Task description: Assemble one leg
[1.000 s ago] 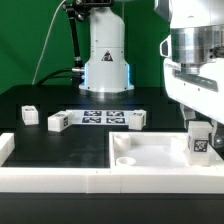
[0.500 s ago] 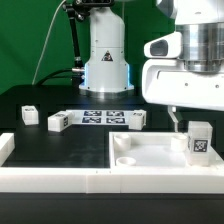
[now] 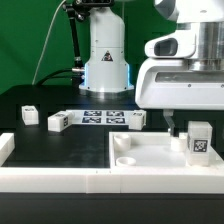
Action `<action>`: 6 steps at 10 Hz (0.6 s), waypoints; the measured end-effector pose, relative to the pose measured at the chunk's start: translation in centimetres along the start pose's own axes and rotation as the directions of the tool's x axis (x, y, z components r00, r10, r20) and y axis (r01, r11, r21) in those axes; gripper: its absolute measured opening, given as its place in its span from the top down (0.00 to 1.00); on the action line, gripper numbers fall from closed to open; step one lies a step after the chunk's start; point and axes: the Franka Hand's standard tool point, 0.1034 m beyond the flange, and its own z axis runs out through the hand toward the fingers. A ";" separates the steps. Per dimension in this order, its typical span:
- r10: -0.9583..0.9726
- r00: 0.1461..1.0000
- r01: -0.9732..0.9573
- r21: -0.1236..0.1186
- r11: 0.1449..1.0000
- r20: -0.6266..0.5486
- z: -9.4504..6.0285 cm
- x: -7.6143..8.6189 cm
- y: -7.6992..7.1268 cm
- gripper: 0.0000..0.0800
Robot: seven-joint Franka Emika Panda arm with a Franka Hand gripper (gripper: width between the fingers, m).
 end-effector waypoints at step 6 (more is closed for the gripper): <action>0.001 1.000 -0.001 0.000 1.000 0.000 0.0 0.0 0.0 0.64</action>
Offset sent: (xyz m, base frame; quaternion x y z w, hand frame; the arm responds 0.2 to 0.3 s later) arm 0.0000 0.0000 0.0000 0.0000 0.0000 0.0000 1.0000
